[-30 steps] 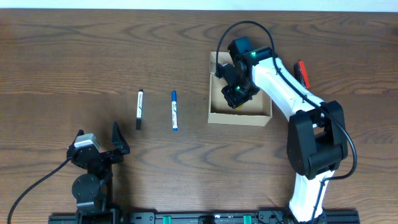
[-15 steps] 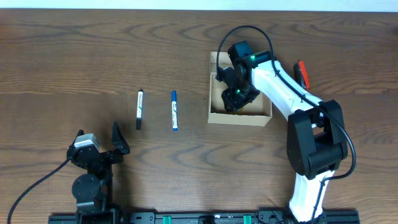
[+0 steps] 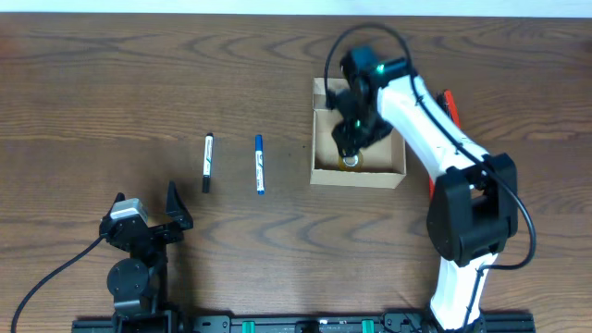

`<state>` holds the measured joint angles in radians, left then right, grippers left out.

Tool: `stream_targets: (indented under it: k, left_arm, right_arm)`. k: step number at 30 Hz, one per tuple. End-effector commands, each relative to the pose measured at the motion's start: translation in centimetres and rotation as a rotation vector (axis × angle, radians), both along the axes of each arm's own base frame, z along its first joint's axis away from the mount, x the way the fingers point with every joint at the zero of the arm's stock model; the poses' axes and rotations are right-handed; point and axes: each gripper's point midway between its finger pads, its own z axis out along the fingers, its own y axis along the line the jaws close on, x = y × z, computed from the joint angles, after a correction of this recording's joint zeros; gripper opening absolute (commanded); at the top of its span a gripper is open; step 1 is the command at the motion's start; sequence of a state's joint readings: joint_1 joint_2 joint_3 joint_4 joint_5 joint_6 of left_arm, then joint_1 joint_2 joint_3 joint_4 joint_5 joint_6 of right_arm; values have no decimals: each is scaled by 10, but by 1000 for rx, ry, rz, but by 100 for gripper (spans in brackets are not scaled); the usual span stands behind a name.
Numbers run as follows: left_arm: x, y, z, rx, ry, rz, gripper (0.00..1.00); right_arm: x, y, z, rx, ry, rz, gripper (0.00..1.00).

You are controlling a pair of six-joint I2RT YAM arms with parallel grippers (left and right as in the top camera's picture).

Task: Pack container
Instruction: 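Open the right gripper and lift out of the box, then move the right gripper over the red stapler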

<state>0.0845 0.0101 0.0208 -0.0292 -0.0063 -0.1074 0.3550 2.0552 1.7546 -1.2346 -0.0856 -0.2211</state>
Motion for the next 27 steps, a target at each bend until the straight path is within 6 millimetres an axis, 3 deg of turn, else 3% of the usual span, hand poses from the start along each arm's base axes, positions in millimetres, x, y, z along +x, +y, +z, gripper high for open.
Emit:
stream_targets:
  k: [1,5,7,11,13,17,23,27]
  left_arm:
    - [-1,0,-18,-3,58,-3,95]
    - [-1,0,-18,-3,58,-3,95]
    - [-1,0,-18,-3,58,-3,95]
    - [-1,0,-18,-3,58,-3,95]
    - [-1,0,-18,-3,58,-3,95]
    - [-1,0,-18,-3,58,-3,95]
    - [-1,0,-18,-3,58,-3,95]
    - [-1,0,-18,-3,58,-3,95]
  right_arm:
    - [32,-5,49,27,-127,-28,61]
    - [55,-12,111,69,-255,-59,74]
    - [65,-23,141,66,-328,-86,76]
    - [85,-83,183,-59,-472,-251,85]
    - [89,-118,189,-134,-501,-322,99]
    - [87,-188,183,-211,-475,-449,99]
    - [93,-253,190,-219,-527,-580,99]
    - [107,-267,190,-138,-571,-613,99]
